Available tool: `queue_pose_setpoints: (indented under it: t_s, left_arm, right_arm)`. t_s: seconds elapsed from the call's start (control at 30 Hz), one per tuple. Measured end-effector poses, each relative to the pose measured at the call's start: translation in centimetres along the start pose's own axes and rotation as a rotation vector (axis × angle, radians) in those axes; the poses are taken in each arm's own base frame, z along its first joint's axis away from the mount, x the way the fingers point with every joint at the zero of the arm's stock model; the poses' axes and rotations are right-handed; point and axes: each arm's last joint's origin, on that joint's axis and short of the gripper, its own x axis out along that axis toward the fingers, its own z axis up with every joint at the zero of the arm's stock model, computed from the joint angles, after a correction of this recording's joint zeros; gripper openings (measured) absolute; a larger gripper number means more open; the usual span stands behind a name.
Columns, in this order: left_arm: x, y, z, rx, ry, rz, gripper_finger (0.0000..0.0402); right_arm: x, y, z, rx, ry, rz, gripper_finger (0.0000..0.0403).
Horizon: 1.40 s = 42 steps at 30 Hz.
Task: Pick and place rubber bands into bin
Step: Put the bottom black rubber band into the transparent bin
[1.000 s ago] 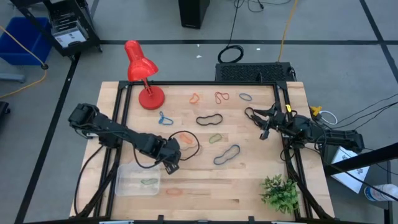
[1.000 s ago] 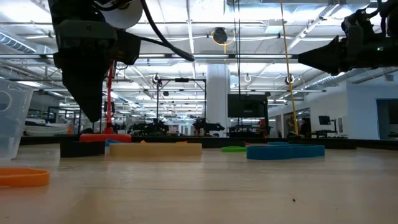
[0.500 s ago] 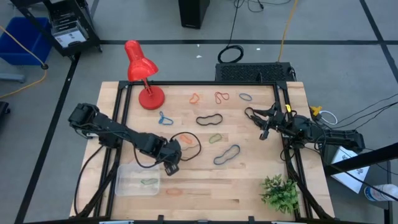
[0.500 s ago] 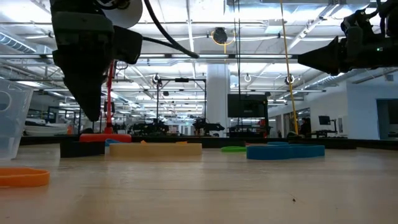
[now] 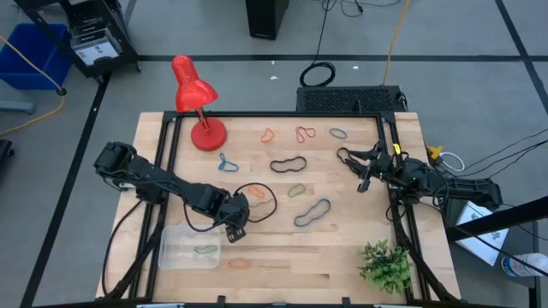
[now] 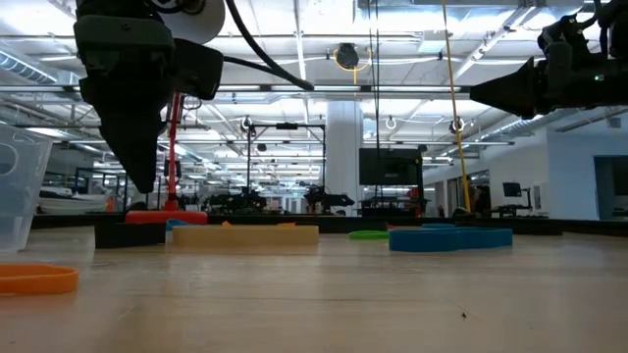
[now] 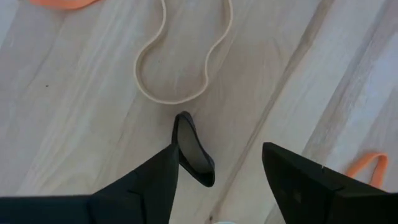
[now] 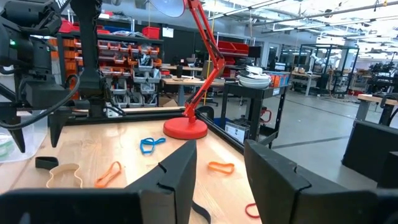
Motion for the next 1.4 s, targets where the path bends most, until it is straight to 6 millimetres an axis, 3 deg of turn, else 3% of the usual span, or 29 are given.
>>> queue_pose_setpoints:
  t_s: [0.23, 0.8, 1.07, 1.2, 1.4]
  left_arm:
    - [0.0, 0.2, 0.1, -0.004, -0.039, 0.053, 0.0241]
    - [4.4, 0.3, -0.3, -0.005, 0.115, 0.126, 0.0241]
    - [4.9, 0.2, -0.3, -0.01, 0.149, 0.106, 0.0239]
    - [4.8, 0.2, -0.3, -0.006, 0.147, 0.103, 0.0211]
    - [4.9, 0.2, -0.3, -0.006, 0.147, 0.1, 0.0135]
  right_arm:
    - [0.0, 0.0, 0.0, 0.0, 0.0, 0.0, 0.013]
    - [0.3, -0.1, -0.4, -0.013, 0.045, -0.052, 0.013]
    - [0.4, -0.1, -0.5, -0.013, 0.059, -0.072, 0.013]
    - [0.4, -0.1, -0.5, -0.014, 0.063, -0.071, 0.013]
    - [0.4, -0.1, -0.5, -0.014, 0.06, -0.071, 0.013]
